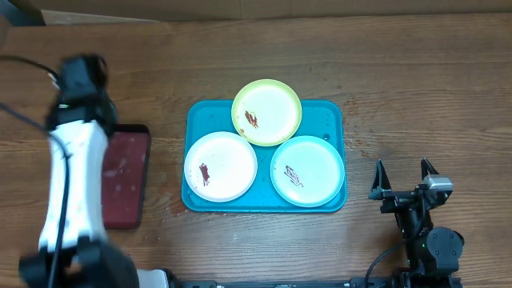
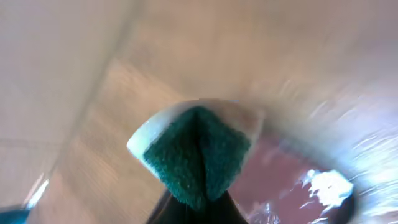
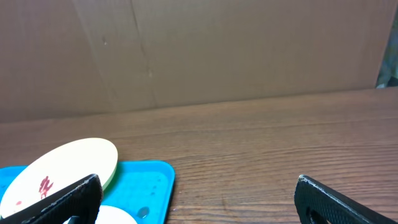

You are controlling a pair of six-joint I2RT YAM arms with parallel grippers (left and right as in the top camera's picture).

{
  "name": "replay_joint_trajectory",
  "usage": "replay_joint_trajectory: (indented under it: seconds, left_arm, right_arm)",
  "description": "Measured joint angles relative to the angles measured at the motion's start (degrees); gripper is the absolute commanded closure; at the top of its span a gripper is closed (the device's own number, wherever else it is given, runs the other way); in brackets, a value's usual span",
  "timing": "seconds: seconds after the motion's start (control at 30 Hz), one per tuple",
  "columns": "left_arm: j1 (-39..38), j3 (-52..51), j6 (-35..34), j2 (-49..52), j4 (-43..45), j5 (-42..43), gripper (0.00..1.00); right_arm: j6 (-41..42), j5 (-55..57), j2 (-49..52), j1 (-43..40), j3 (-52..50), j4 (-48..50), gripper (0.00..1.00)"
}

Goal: Clean dirty plates on tray and stack at the side
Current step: 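Carry the sponge to the white left plate and place it down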

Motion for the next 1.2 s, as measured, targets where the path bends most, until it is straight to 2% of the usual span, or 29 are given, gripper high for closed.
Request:
replay_joint_trajectory:
  seconds: [0.1,0.23,0.33,0.47,0.57,0.7,1.0,1.03,1.07,1.13,1.17,1.2]
  left_arm:
    - [0.00,5.31,-0.55,-6.38,-0.13,9.42,0.96]
    - [-0.02,7.19,-3.30,-11.63,-4.00,29.20,0.96]
    - [-1.53,6.58,-6.27,-10.08,-9.44,43.50,0.96]
    - [-7.43,2.03,-8.28,-4.72,-13.99,54.42,0.96]
    - [-13.03,-2.67,-8.92,-0.66,-13.64,57.70,0.96]
    - [-20.04,-7.93,-12.59,4.44,-10.32,57.51,0.96]
    - [-28.17,-10.64,-20.70,14.56,-6.23,45.29,0.96]
    - [-28.44,-10.67,-21.33,14.71,-6.14,44.06,0.93]
    - [-28.52,-10.67,-21.68,14.73,-5.84,43.10,0.86]
    - [-28.52,-10.67,-22.27,14.73,-4.87,41.57,0.47]
    - [-28.52,-10.67,-22.56,14.73,-4.50,41.11,0.39]
    - [-28.52,-10.67,-22.80,14.73,-4.33,40.76,0.36]
  right_arm:
    - [0.00,0.00,0.00,0.00,0.00,0.00,0.00]
    - [0.02,0.02,0.00,0.00,0.00,0.02,0.00]
    - [0.00,0.02,0.00,0.00,0.00,0.02,0.00]
    - [0.00,0.02,0.00,0.00,0.00,0.04,0.00]
    - [0.02,0.00,0.00,0.00,0.00,0.04,0.00]
    - [0.00,0.02,0.00,0.00,0.00,0.04,0.00]
    - [0.00,0.02,0.00,0.00,0.00,-0.02,0.00]
    - [0.04,0.02,0.00,0.00,0.00,0.00,0.00]
    - [-0.02,0.00,0.00,0.00,0.00,0.00,0.00]
    - [0.02,0.02,0.00,0.00,0.00,0.02,0.00]
    - [0.02,0.02,0.00,0.00,0.00,0.02,0.00]
    - [0.00,0.02,0.00,0.00,0.00,0.00,0.00]
